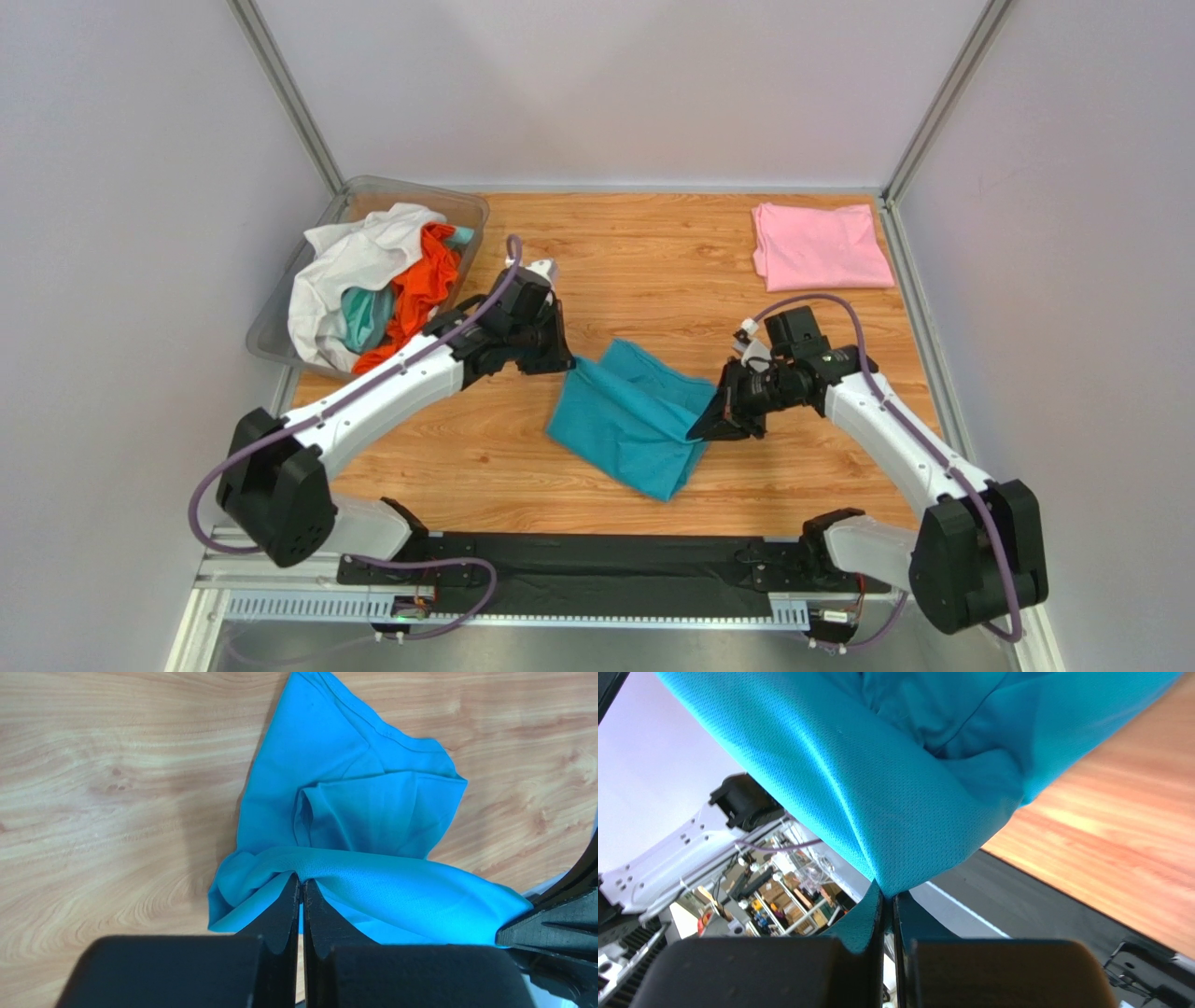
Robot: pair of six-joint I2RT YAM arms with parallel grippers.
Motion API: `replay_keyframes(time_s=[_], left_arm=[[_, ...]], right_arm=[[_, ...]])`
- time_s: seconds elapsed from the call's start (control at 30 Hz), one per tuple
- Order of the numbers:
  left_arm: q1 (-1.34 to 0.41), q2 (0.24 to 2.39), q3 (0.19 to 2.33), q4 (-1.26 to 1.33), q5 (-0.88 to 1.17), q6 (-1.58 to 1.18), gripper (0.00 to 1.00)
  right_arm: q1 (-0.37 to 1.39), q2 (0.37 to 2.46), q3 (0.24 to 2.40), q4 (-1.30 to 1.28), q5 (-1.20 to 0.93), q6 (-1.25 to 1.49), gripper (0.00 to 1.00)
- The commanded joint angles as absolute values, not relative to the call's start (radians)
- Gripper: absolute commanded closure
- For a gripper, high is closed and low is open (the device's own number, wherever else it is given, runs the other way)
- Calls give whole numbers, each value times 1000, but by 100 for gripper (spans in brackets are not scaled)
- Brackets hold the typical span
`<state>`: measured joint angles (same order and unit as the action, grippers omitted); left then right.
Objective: Fold and stack the t-shirts
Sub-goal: Fold the tshirt
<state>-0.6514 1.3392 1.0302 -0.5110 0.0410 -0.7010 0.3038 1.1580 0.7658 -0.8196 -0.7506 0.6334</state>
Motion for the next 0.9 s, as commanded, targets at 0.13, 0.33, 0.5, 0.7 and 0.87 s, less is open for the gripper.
replay_keyframes(time_s=[0.13, 0.33, 0.5, 0.7, 0.87], left_arm=[[-644, 1544, 1189, -451, 12, -661, 100], [-643, 1679, 1264, -457, 2, -657, 100], [-635, 1762, 1318, -448, 9, -655, 96], [-618, 1830, 1385, -445, 34, -644, 63], [-617, 1793, 1394, -448, 77, -629, 8]], right_arm=[[232, 1259, 764, -675, -719, 609, 100], [173, 1377, 782, -592, -687, 575, 97], [111, 1494, 784, -522, -715, 561, 91], [69, 1594, 854, -491, -710, 518, 59], [57, 1540, 884, -520, -712, 512, 26]])
